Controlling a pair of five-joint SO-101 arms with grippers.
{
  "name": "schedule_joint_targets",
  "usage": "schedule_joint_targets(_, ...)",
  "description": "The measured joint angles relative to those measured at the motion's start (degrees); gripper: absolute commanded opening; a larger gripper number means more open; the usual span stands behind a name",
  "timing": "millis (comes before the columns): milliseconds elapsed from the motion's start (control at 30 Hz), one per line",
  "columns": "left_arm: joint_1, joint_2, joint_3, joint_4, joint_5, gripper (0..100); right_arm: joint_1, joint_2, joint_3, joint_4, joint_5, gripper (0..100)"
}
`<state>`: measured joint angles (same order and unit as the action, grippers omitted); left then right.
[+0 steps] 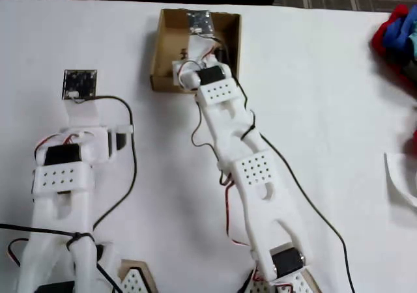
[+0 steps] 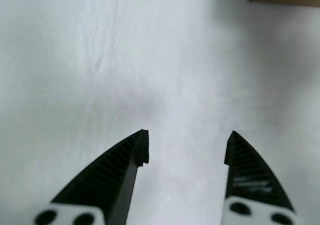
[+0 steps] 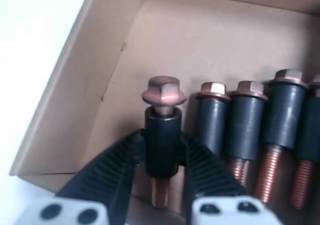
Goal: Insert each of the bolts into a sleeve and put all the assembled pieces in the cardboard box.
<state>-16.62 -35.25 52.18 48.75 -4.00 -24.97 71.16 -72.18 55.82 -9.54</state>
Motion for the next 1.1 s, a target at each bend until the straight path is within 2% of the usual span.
schedule_joint_targets(367,0.0,0.0,0.0,0.0,0.0,26,0.1,-0.4,-0.1,-0.1,3.2,9.1)
schedule_joint_targets(633,0.0,0.0,0.0,0.0,0.0,26,6.3,-8.8,-0.1,6.2,3.2,9.1)
schedule_joint_targets(767,0.0,0.0,-0.2,0.0,-0.2,26,10.4,-14.9,-0.1,13.1,3.2,9.1)
schedule_joint_targets(900,-0.3,0.0,-4.1,1.8,-4.5,26,13.1,-22.2,-0.1,23.0,3.2,9.1)
schedule_joint_targets(1100,-0.2,0.0,-14.9,13.6,-6.9,26,14.7,-34.3,-0.1,40.4,3.2,9.1)
